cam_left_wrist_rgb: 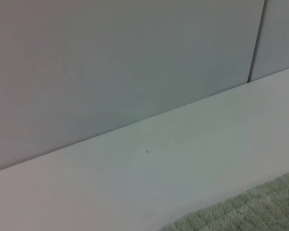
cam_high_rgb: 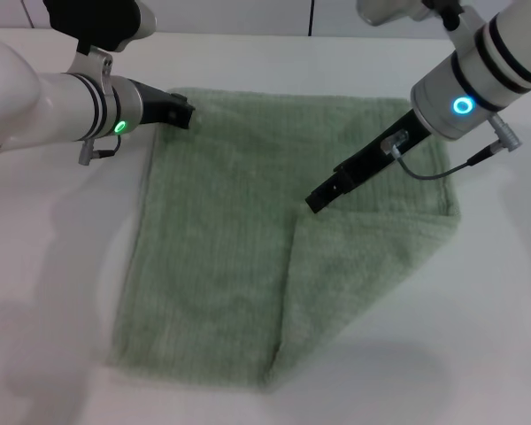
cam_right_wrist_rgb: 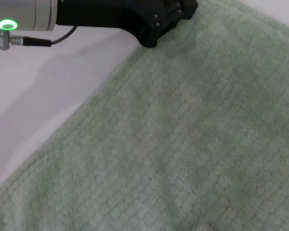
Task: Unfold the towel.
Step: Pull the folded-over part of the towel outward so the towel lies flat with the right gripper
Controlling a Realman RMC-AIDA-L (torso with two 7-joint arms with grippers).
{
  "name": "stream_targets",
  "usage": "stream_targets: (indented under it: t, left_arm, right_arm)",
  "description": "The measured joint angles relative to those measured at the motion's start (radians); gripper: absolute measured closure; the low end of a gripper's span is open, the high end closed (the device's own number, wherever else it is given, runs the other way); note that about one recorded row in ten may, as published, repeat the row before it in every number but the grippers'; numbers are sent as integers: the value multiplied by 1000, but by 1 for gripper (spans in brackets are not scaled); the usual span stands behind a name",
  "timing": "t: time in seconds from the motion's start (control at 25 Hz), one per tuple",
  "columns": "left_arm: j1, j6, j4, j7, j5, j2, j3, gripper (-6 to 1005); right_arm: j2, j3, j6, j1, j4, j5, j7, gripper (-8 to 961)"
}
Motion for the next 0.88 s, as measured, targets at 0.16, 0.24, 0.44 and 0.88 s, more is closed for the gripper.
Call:
stream_targets:
  t: [0.16, 0.24, 0.44, 0.88]
  left_arm:
    - [1, 0, 0, 0, 0, 0, 0, 1000]
    - [1, 0, 0, 0, 0, 0, 0, 1000]
    - [3, 0, 0, 0, 0, 0, 0, 1000]
    - [4, -2, 0, 0, 0, 0, 0, 1000]
  right_arm:
    - [10, -2, -21, 9, 21, -1, -21, 391]
    - [14, -4, -27, 10, 24, -1, -26, 398]
    - [16, -6, -51, 21, 55, -1, -34, 417]
    - [21, -30, -84, 29, 64, 5, -40, 549]
